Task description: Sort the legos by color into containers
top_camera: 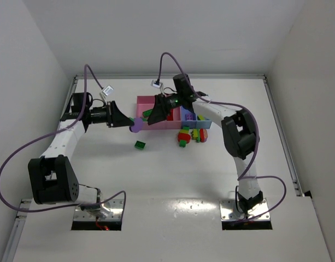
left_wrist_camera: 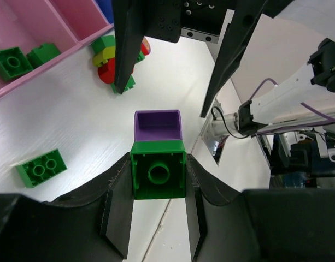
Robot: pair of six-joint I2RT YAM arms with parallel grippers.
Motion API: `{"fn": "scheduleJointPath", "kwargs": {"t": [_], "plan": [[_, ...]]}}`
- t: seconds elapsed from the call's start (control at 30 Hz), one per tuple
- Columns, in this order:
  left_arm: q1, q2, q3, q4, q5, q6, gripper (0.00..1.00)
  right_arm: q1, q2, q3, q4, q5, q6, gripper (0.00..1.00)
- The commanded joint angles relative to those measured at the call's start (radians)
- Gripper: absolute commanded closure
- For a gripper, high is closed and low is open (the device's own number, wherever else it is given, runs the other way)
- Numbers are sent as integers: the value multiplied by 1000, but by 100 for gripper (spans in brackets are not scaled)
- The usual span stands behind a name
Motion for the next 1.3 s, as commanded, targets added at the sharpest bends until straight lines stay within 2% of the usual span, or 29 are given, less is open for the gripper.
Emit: {"fn": "scheduleJointPath", "kwargs": {"t": [0.0,0.4,0.43,0.47,0.5,0.53,0.57,0.63,0.67,0.7,0.8,0.97,1.07,1.17,1.2,1.23,1.27], "plan": [[-19,-20,4,29,58,20,97,19,-8,16,89,-117,54,18],[-65,9,35,29,68,20,97,81,64,108,222,-126,160,16],[-74,9,35,29,68,30,97,81,64,108,222,-117,160,19],[-74,20,44,29,68,30,97,91,74,108,222,-117,160,22],[-74,20,44,29,68,30,97,92,74,108,232,-117,160,36],[-74,20,44,29,68,30,97,92,74,108,232,-117,160,44],[-74,20,44,29,68,30,97,92,74,108,232,-117,160,55],[-74,20,53,29,48,39,97,92,63,96,232,-117,160,69],[-74,20,53,29,48,39,97,92,54,70,232,-117,160,84],[-65,20,53,29,34,48,97,92,54,58,232,-117,160,89],[-41,29,79,29,14,57,97,82,11,-2,241,-117,149,99],[8,29,128,29,5,57,97,36,-34,-88,232,-117,105,100],[33,38,140,29,5,57,97,9,-67,-122,169,-108,49,100],[47,56,163,29,5,48,97,-20,-95,-97,-100,-46,-188,100],[29,57,164,29,-12,48,97,-34,-95,-78,-315,-11,-391,100],[9,66,174,29,-41,39,97,-43,-109,-39,-412,32,-491,100],[-11,66,174,29,-137,39,97,-43,-118,-39,-472,135,-559,100]]}}
